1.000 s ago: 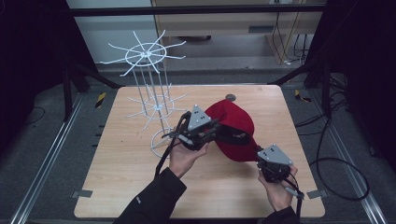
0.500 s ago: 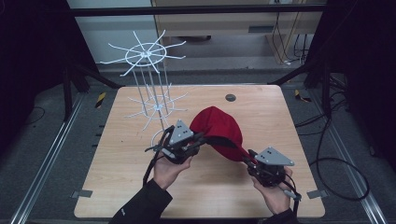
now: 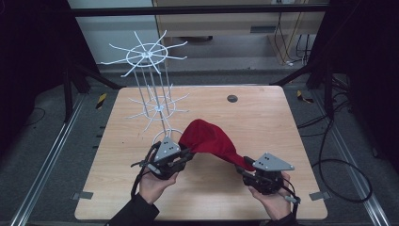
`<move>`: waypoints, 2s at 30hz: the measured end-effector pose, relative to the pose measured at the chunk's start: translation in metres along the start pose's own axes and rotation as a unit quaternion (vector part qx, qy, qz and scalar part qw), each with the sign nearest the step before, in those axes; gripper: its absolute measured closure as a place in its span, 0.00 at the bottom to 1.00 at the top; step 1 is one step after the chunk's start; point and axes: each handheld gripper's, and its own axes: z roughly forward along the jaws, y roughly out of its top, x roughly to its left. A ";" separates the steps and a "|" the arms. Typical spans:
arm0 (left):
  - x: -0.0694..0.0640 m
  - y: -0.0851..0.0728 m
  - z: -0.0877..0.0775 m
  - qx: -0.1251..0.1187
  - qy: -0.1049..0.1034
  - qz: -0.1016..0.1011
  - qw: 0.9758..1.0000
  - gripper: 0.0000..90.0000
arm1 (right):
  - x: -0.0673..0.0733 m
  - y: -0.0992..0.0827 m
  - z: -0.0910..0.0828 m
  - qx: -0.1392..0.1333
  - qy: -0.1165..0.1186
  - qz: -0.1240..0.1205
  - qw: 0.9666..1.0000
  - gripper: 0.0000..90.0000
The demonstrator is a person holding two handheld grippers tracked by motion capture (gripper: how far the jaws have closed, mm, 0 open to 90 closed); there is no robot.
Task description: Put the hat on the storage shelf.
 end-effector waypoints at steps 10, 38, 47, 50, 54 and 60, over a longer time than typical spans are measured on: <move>-0.003 -0.034 0.000 0.034 -0.010 0.000 0.999 0.89 | 0.009 -0.012 -0.006 0.011 0.018 -0.034 0.999 0.61; -0.003 -0.089 0.004 0.096 -0.008 -0.001 0.995 0.75 | 0.013 -0.023 0.018 0.005 0.105 0.033 0.994 0.52; 0.007 -0.101 -0.038 0.062 0.026 -0.013 0.998 0.56 | 0.005 -0.015 0.064 0.022 0.074 0.034 0.996 0.53; 0.017 -0.100 -0.034 0.056 0.048 -0.025 0.997 0.54 | 0.001 -0.011 0.080 0.034 0.071 0.042 0.996 0.53; 0.027 -0.099 -0.010 0.074 0.052 -0.030 0.995 0.53 | -0.001 -0.010 0.100 0.048 0.076 0.045 0.995 0.53; 0.024 -0.092 0.018 0.065 0.047 -0.003 0.997 0.56 | -0.002 -0.012 0.110 0.073 0.078 0.036 0.994 0.70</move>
